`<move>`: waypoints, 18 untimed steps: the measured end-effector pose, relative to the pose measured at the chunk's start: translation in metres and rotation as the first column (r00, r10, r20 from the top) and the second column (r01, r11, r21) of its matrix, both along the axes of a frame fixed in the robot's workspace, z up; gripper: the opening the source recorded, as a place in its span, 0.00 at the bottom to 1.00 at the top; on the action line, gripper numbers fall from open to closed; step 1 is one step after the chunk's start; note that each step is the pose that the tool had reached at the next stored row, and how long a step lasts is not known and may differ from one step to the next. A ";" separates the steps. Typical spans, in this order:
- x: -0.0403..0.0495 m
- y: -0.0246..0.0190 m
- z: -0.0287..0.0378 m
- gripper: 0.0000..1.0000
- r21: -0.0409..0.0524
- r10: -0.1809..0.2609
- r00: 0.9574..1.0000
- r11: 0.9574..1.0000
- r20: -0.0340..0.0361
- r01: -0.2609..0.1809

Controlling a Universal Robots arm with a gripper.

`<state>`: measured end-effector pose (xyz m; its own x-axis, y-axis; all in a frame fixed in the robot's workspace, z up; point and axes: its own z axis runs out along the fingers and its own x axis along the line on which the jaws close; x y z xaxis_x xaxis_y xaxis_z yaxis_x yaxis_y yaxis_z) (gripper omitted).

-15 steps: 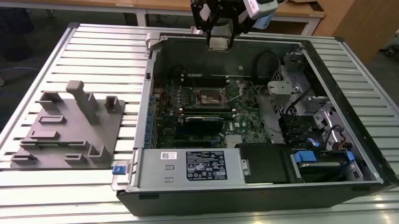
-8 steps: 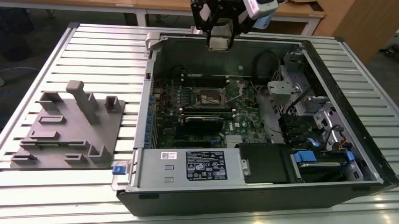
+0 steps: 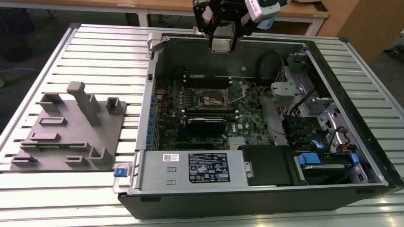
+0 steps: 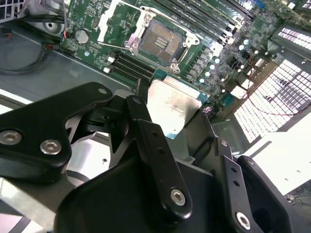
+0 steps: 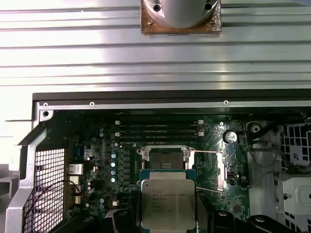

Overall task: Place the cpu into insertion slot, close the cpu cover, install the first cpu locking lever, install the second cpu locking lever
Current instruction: 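Place the cpu into insertion slot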

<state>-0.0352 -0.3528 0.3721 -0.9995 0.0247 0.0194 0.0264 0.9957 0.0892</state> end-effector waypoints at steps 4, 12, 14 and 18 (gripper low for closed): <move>0.0000 0.0000 -0.0002 0.54 0.000 0.000 1.000 1.000 0.000 0.000; -0.0003 0.0000 -0.0099 0.54 0.001 0.000 1.000 1.000 0.000 0.000; -0.0003 0.0000 -0.0123 0.54 0.002 0.000 1.000 1.000 0.000 0.000; -0.0003 0.0000 -0.0190 0.54 0.005 0.000 1.000 1.000 0.000 0.000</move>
<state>-0.0355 -0.3528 0.3530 -0.9995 0.0245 0.0194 0.0262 0.9952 0.0942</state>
